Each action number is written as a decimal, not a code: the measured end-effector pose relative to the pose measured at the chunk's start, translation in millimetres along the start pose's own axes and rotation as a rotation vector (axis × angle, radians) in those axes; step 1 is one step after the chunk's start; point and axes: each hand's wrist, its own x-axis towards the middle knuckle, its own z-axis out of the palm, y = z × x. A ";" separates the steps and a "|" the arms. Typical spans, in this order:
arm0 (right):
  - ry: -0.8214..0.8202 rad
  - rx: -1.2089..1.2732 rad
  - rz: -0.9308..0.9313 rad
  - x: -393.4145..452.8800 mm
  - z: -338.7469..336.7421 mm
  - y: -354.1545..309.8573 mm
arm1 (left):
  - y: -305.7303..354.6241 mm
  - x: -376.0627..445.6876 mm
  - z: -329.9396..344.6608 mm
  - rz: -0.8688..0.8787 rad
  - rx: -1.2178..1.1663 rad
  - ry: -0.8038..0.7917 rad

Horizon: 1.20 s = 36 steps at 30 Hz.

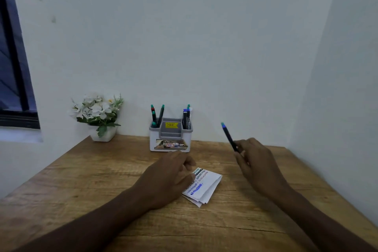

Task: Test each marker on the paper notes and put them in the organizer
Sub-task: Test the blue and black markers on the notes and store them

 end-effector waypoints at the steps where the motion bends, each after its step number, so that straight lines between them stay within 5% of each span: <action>1: 0.060 0.137 0.002 -2.8 0.3 -10.4 | 1.0 0.3 0.0 0.014 -0.007 0.018; 5: -0.016 0.578 0.069 -16.7 10.1 -43.6 | 10.0 0.1 -2.4 0.064 -0.031 0.070; 11: -0.136 0.762 0.146 -31.6 23.0 -56.0 | 25.6 -2.8 -1.9 0.136 -0.060 -0.012; 23: -0.114 0.713 0.133 -29.4 22.1 -61.6 | 12.0 2.4 5.2 0.054 0.060 -0.123; 29: -0.145 0.736 0.161 -34.2 29.7 -59.7 | 18.9 0.5 5.2 0.106 0.090 0.060; 36: -0.131 0.771 0.180 -33.6 27.9 -57.9 | 15.4 6.9 10.2 0.050 0.041 -0.063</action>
